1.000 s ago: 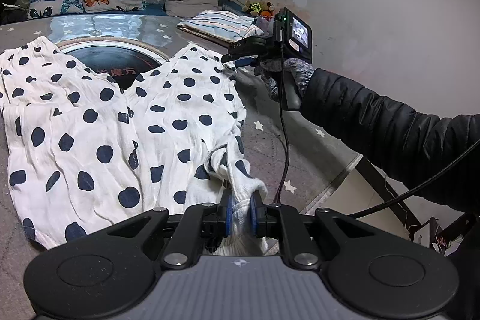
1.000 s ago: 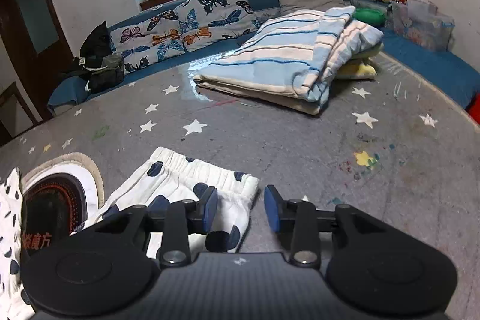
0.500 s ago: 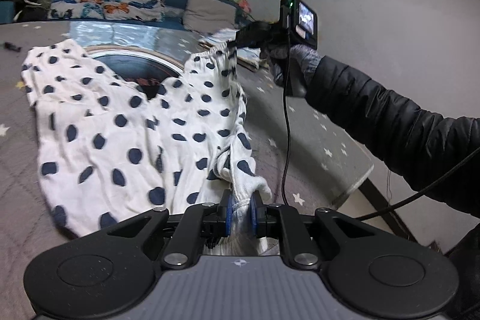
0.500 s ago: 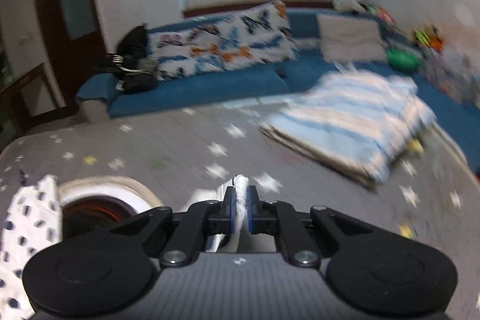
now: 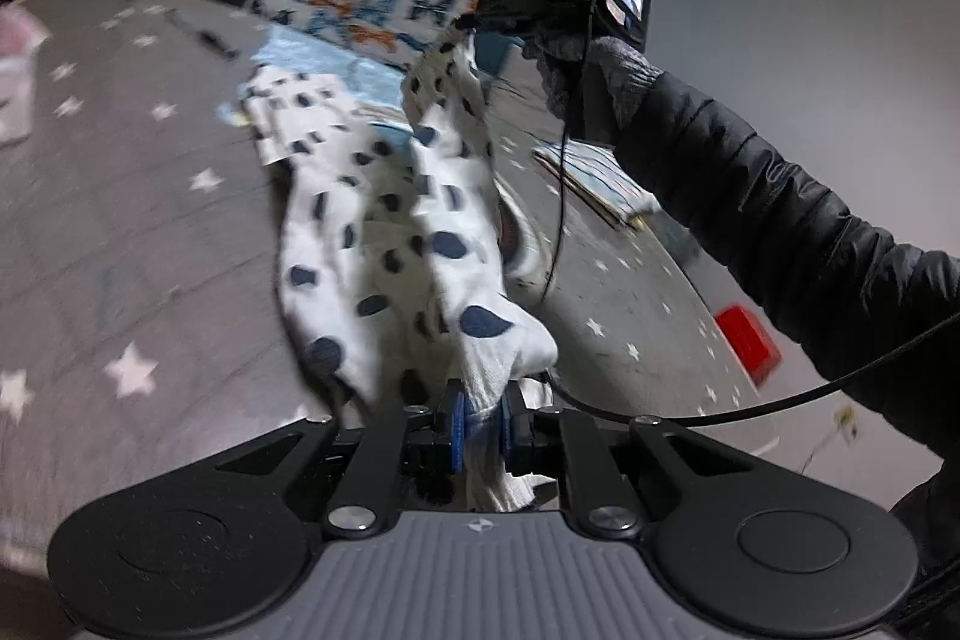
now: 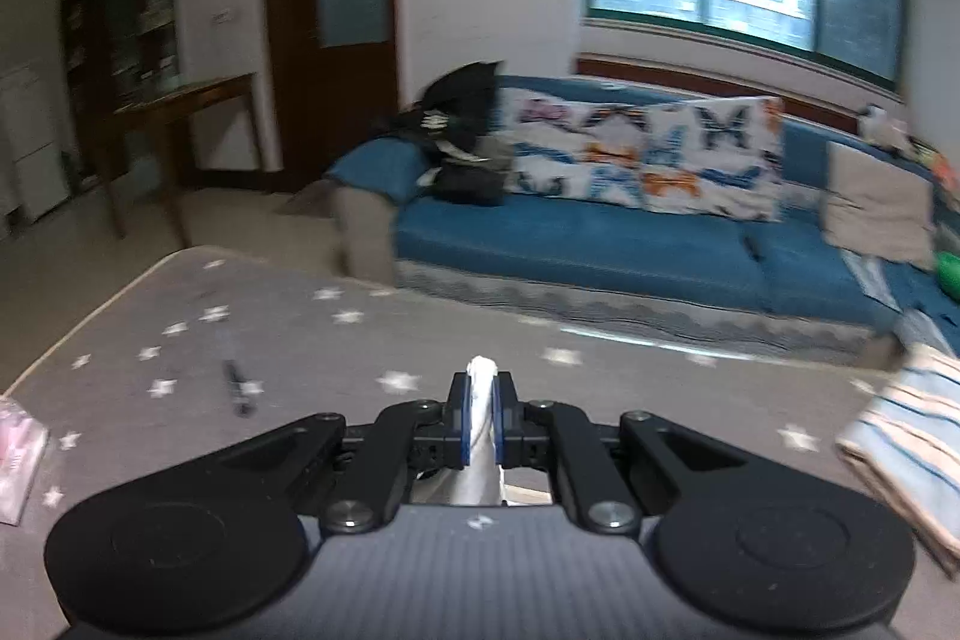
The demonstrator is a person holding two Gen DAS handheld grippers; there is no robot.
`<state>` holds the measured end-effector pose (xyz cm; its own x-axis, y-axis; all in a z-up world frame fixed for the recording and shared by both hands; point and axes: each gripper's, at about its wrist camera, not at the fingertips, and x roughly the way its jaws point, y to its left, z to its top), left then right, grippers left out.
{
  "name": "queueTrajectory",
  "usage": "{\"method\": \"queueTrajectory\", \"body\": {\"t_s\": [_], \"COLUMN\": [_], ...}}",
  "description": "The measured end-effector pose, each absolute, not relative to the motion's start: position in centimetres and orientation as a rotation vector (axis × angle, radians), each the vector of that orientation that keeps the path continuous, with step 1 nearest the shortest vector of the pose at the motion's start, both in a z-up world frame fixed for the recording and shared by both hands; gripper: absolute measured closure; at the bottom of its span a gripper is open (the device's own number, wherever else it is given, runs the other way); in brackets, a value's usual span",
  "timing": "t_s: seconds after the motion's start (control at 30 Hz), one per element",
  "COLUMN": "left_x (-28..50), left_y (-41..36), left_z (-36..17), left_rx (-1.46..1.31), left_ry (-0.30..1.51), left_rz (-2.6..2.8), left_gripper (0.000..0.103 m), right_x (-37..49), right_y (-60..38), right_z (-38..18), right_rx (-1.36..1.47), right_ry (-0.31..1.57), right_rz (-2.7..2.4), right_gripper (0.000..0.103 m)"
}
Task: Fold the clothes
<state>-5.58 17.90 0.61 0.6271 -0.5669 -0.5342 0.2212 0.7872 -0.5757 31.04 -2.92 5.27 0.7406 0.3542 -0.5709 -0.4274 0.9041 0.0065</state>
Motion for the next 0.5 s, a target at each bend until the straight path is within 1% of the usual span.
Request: {"method": "queueTrajectory", "body": {"t_s": [0.17, 0.23, 0.27, 0.3, 0.5], "left_x": [-6.8, -7.1, -7.2, -7.4, -8.1], "left_y": [19.1, 19.3, 19.3, 19.3, 19.1], "left_z": [0.1, 0.1, 0.1, 0.1, -0.4], "left_rx": [-0.542, -0.547, -0.546, -0.545, -0.529], "left_ry": [0.786, 0.797, 0.8, 0.803, 0.838], "left_rz": [-0.422, -0.407, -0.404, -0.402, -0.409], "left_gripper": [0.09, 0.09, 0.09, 0.09, 0.09], "right_x": [31.0, 30.8, 30.5, 30.1, 28.8], "right_y": [5.2, 7.7, 8.5, 9.1, 8.4], "right_z": [2.7, 1.5, 1.1, 0.8, 1.5], "right_rx": [-0.195, -0.213, -0.218, -0.221, -0.254], "right_ry": [0.625, 0.66, 0.671, 0.678, 0.687], "right_rz": [0.524, 0.57, 0.587, 0.6, 0.633], "right_gripper": [0.097, 0.095, 0.09, 0.088, 0.085]}}
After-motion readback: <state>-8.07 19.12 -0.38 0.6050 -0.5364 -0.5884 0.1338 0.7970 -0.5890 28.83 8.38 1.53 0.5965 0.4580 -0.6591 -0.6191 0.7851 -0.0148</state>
